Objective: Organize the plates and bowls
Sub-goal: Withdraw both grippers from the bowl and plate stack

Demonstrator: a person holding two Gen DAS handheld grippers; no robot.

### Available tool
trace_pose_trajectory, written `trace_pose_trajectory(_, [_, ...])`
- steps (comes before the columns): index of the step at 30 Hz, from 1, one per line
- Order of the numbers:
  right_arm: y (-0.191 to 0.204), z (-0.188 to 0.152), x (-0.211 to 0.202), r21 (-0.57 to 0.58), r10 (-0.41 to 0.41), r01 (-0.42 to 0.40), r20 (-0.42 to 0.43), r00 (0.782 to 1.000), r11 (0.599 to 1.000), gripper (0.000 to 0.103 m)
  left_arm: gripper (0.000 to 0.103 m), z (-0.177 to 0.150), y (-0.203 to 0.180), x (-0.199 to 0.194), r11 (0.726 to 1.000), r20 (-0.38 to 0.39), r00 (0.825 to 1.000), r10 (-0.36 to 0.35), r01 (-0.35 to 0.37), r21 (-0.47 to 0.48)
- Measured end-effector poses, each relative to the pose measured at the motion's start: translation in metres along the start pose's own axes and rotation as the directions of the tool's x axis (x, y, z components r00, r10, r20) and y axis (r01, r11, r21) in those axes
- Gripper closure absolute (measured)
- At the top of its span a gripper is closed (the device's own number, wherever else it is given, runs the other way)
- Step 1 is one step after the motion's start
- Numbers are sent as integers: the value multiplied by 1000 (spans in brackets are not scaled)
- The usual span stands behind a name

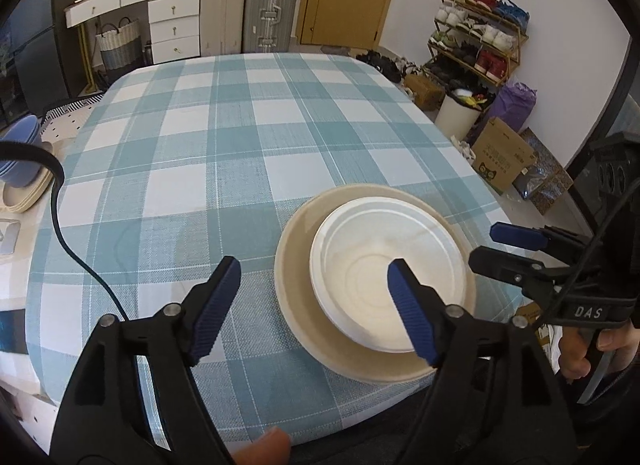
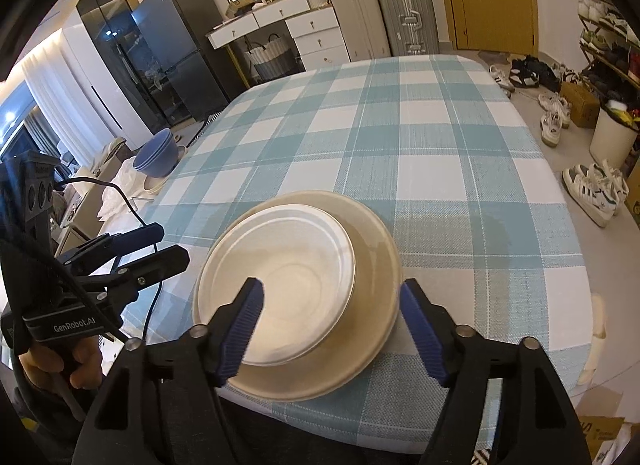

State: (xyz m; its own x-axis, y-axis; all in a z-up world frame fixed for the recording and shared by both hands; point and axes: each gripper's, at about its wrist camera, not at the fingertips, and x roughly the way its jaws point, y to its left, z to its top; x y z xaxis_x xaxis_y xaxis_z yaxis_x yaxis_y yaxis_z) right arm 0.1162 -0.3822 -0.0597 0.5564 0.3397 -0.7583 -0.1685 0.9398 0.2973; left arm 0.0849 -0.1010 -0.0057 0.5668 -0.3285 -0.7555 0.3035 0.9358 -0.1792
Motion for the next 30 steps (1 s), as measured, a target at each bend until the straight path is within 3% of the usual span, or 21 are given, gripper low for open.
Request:
trace_pose_trajectory(14, [1, -21, -32, -48, -39, 47, 155, 987, 998, 10, 17, -24, -5, -37, 999, 111, 993, 32, -33, 12])
trace_pose_trajectory(18, [4, -23, -35, -67, -56, 71, 197, 979, 995, 9, 2, -29, -7, -46, 999, 150, 988, 44, -47, 19])
trace_pose_trajectory(30, [-2, -28, -35, -69, -111, 138, 300, 947, 988, 6, 2, -33, -1, -47, 997, 237, 969, 71, -72, -5])
